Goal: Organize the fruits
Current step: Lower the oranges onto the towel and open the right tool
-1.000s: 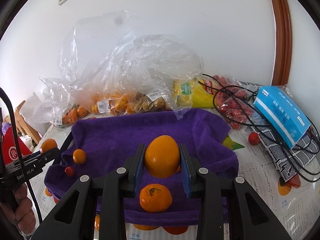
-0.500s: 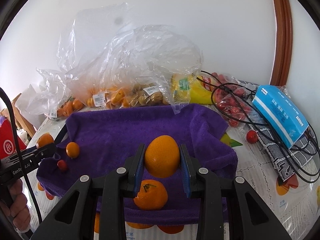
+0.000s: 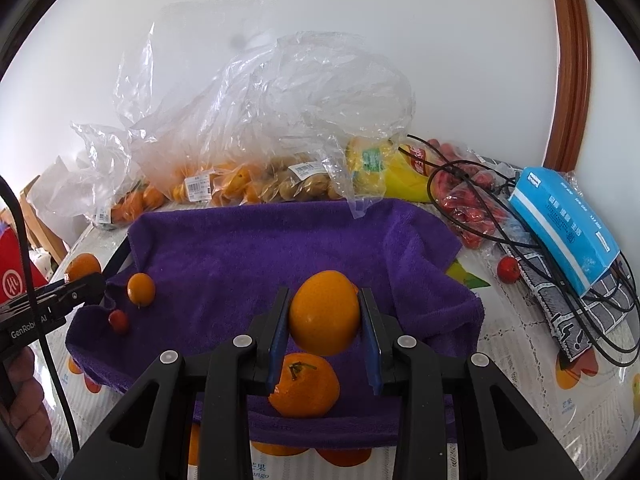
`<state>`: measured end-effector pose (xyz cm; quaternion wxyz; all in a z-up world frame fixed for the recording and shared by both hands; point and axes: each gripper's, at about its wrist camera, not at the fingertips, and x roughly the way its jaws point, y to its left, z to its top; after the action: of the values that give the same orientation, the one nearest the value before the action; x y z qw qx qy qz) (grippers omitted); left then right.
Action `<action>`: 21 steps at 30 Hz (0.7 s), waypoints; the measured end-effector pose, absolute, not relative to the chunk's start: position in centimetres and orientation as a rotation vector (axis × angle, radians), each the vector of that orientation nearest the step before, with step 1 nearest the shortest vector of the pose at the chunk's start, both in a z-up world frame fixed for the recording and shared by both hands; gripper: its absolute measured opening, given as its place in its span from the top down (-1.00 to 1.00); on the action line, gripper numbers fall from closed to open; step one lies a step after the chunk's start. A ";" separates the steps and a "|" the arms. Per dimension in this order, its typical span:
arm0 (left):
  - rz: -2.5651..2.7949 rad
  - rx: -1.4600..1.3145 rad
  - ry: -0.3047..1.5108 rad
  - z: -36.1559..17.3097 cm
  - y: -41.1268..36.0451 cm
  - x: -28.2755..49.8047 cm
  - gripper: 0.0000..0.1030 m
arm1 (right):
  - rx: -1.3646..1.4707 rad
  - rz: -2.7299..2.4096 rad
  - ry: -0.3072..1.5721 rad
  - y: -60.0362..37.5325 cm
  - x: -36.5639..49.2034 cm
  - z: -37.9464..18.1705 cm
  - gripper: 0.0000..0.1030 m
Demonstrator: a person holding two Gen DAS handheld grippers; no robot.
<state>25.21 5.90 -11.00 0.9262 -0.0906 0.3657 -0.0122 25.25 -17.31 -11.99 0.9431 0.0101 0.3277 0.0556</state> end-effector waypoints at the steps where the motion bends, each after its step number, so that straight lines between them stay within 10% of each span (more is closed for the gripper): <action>1: -0.027 -0.190 0.754 -11.1 5.9 25.2 0.19 | 0.015 0.110 0.672 -17.2 25.3 -12.0 0.36; 21: -0.064 -0.164 0.772 -11.4 4.8 25.2 0.19 | -0.049 0.106 0.712 -16.1 25.7 -12.9 0.36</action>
<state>25.17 4.78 -11.37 0.9226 -0.0801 0.3761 -0.0310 25.75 -16.10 -12.95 0.9356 -0.0238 0.3483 0.0518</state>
